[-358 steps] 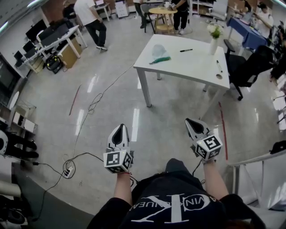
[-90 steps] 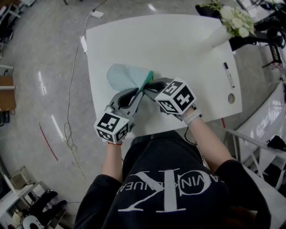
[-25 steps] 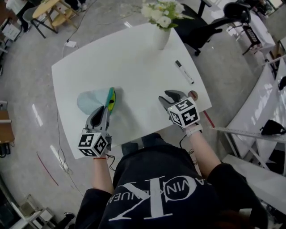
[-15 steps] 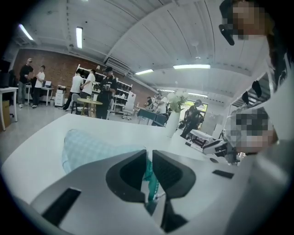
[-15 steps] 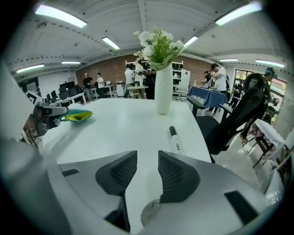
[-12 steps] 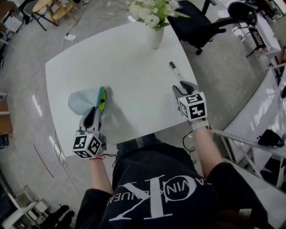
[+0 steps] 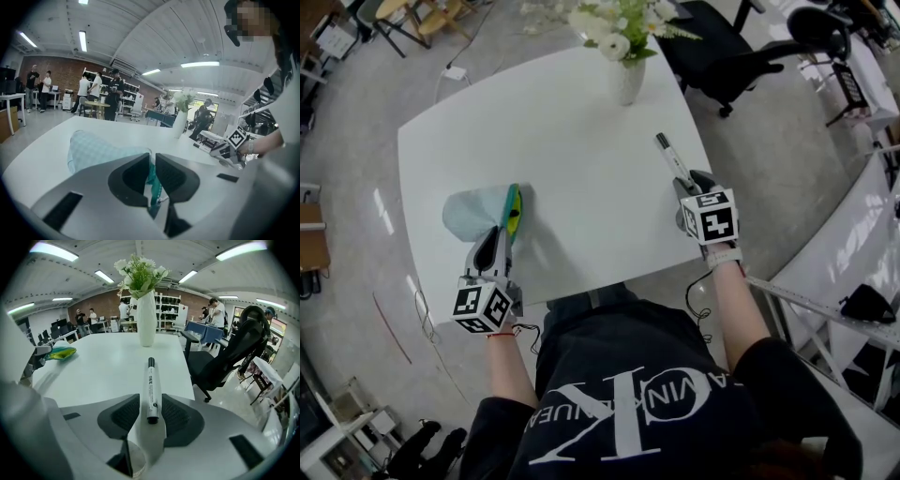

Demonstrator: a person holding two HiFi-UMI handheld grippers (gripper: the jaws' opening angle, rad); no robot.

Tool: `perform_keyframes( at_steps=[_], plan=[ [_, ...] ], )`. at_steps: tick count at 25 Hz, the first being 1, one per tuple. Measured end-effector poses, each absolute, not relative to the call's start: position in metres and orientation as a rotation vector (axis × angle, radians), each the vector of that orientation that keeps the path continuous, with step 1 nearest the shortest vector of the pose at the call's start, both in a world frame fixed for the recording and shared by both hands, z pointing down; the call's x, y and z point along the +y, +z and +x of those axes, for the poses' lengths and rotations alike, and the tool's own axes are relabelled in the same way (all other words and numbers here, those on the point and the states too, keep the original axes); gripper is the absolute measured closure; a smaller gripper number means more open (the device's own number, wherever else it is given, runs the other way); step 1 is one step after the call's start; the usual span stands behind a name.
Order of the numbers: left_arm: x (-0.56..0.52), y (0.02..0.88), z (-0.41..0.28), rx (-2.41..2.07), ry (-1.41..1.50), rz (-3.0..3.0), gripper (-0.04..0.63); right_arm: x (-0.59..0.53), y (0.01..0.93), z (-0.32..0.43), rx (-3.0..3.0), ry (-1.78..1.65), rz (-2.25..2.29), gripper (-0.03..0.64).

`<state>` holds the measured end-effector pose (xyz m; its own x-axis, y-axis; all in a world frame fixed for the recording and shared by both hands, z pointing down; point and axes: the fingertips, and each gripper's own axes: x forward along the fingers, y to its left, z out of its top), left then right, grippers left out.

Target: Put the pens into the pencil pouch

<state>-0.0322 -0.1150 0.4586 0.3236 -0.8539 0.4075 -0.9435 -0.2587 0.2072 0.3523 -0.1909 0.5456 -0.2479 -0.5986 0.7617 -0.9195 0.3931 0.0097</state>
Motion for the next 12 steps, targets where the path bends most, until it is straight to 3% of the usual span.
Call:
perform_keyframes(
  at_steps=[12],
  plan=[
    [-0.1103,0.4575,-0.0341,-1.611,0.299,2.167,0.551,-0.1883,0.5470,0.3447,-2.012,0.651,1.258,0.534]
  ],
)
